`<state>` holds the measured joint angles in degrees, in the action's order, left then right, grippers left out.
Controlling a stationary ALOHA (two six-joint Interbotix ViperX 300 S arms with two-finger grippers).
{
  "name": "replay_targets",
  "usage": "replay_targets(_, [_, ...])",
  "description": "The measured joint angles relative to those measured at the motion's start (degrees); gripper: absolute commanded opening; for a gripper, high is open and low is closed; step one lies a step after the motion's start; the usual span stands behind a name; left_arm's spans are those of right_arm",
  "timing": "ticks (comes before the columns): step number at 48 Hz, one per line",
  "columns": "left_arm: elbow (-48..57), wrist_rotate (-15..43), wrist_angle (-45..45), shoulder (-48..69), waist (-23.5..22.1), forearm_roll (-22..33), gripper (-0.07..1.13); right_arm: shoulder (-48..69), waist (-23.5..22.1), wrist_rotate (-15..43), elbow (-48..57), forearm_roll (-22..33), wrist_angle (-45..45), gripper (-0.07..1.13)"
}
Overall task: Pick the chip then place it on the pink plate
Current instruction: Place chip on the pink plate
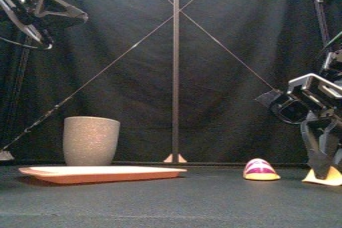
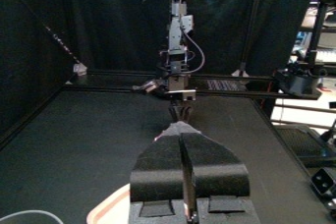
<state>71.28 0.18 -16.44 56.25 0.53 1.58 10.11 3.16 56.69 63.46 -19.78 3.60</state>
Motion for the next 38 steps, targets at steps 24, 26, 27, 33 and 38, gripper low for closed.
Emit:
replay_targets(24, [0.2,0.1,0.0,0.0,0.1,0.0,0.01,-1.9,1.0,-0.1,-17.5,16.0,-0.1,0.56])
replay_targets(26, [0.2,0.1,0.1,0.0,0.1,0.0,0.01,-3.1,0.6,-0.1,-19.1,17.5,-0.2,0.56])
replay_targets(27, [0.2,0.1,0.0,-0.1,0.1,0.0,0.01,-3.8,0.4,-0.1,-20.0,18.2,-0.2,0.56])
replay_targets(33, [0.3,0.1,0.0,0.0,0.3,0.0,0.01,-9.6,-0.8,-0.2,-25.5,22.5,-0.5,0.56])
replay_targets(38, [0.4,0.1,0.0,0.0,0.7,0.0,0.01,-15.6,-1.8,-0.4,-31.1,25.9,-1.4,0.56])
